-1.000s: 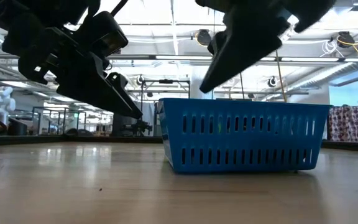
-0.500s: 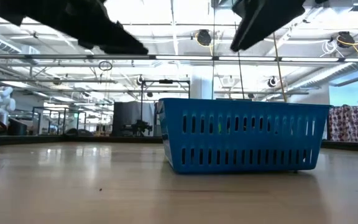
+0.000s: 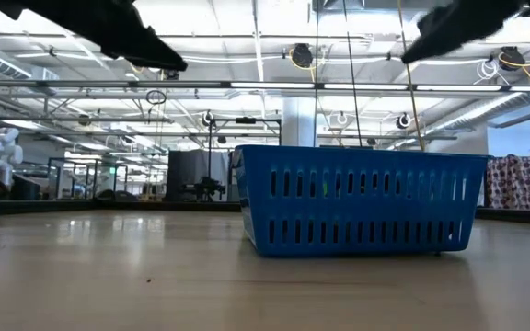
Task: Sort rubber bands into baskets
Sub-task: Return to Home Position
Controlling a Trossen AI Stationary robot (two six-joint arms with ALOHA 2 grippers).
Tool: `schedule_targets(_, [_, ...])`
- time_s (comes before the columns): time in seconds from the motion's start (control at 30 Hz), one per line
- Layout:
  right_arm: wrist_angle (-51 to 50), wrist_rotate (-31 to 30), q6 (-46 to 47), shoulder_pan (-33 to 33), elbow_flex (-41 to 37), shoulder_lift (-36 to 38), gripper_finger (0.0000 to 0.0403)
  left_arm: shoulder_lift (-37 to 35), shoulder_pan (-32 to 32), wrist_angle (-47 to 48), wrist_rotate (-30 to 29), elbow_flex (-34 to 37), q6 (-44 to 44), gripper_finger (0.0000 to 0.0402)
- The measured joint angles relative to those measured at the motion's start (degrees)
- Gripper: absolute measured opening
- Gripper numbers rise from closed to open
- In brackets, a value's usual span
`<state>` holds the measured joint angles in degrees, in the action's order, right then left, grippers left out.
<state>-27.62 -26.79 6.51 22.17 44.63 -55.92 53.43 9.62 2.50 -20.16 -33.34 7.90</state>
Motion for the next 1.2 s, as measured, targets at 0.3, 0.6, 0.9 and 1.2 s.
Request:
schedule_targets(0.3, [13.8, 1.66, -1.16, -3.73, -19.57, 19.17, 0.0103, -12.98, -9.44, 8.57, 2.37, 3.15, -0.36, 0.023])
schedule_targets(0.6, [18.12, 5.2, 0.69, -7.42, -32.55, 32.77, 0.0074, -31.14, -15.76, 6.81, 3.48, 15.84, -6.67, 0.023])
schedule_targets(0.9, [25.86, 7.82, 1.79, -10.28, -41.98, 40.66, 0.0055, -41.99, -16.42, -6.31, 5.46, 28.38, -12.11, 0.023])
schedule_targets(1.2, [31.83, 11.95, 2.11, -13.38, -43.86, 40.72, 0.0042, -42.73, -16.34, -7.95, 7.54, 32.94, -17.1, 0.023])
